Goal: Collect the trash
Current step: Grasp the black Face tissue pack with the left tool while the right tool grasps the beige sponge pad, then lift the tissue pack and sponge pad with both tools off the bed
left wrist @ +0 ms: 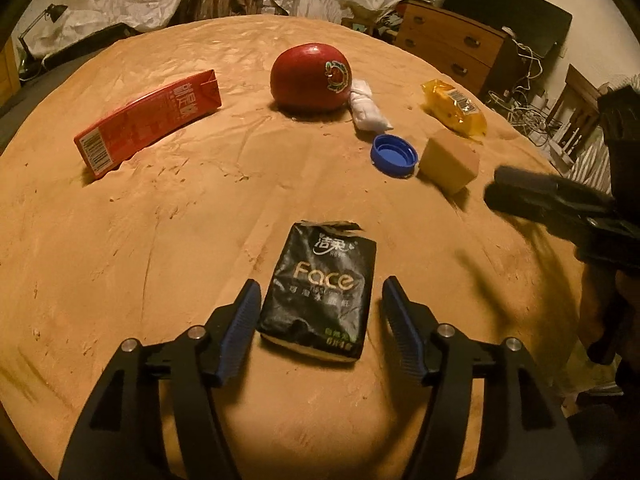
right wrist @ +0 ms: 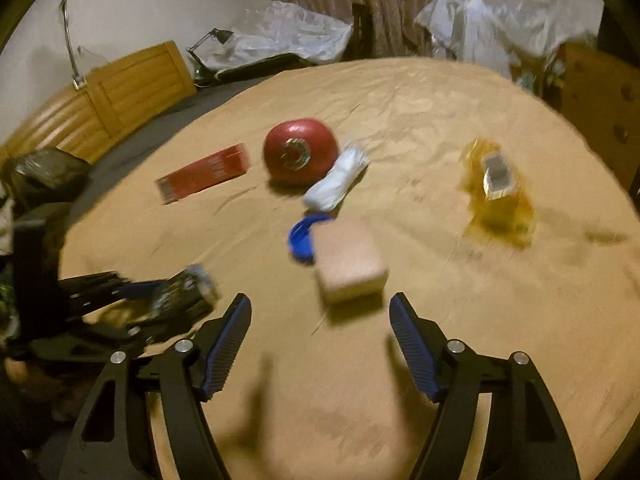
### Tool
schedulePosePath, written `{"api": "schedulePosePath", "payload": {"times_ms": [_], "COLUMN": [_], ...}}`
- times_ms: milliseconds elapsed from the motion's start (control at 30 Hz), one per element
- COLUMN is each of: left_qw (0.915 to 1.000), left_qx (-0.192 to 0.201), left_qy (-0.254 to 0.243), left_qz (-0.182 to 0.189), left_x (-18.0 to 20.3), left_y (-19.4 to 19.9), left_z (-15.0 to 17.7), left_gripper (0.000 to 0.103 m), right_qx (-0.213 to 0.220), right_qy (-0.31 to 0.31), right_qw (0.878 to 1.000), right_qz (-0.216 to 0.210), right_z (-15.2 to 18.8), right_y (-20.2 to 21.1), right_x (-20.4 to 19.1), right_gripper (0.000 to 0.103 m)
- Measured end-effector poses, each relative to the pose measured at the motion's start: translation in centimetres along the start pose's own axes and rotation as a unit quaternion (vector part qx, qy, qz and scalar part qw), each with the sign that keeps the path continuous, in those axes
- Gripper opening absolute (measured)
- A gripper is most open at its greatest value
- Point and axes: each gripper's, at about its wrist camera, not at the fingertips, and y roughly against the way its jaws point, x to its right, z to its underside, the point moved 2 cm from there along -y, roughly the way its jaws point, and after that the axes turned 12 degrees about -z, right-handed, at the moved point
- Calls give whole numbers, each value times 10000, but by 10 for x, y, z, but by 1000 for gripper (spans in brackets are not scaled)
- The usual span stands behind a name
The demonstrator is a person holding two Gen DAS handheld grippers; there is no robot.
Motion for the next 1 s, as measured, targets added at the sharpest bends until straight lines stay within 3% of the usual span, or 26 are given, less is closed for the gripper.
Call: {"api": "schedulePosePath", "payload": {"times_ms": [233,467,567,600,667,733,833,1000], "left_qw": [9999,9997,9996,9995,9995,9995,9994,9989], "left_qx": [-9,95,135,144,160,169,181,210], "left_qy": [96,-84,-74,-61,-23,26,32,-65], "left_qz": [-30,-229,-251,-259,-273,-252,-281,-402], "left_x": [0,7,6,6,5,3,3,6], "left_y": [-9,-12,-11,-11,-10,-10,-10,-10], "left_z": [-9,-7,-6,-5,-4,-4,-3,-3], "left_gripper": [62,62,62,60,58,57,56,56], "right_qx": [-115,-276,-274,-258,-267,-282,-255,-259], "right_qy": [0,-47,-27,-19,34,66,-44,-60], "right_qw": [9999,9996,9996,9995,9993,9973,9951,9961], "right_qz": [31,45,116,155,255,670,954,840], "right_z": [-22,-22,-19,-20,-19,-19,-15,-9], "right_y": [-27,-50,-52,-51,-50,-45,-35,-31], "right_x": [16,27,28,28,27,31,41,43], "right_gripper": [74,73,66,54,41,41,42,42]}}
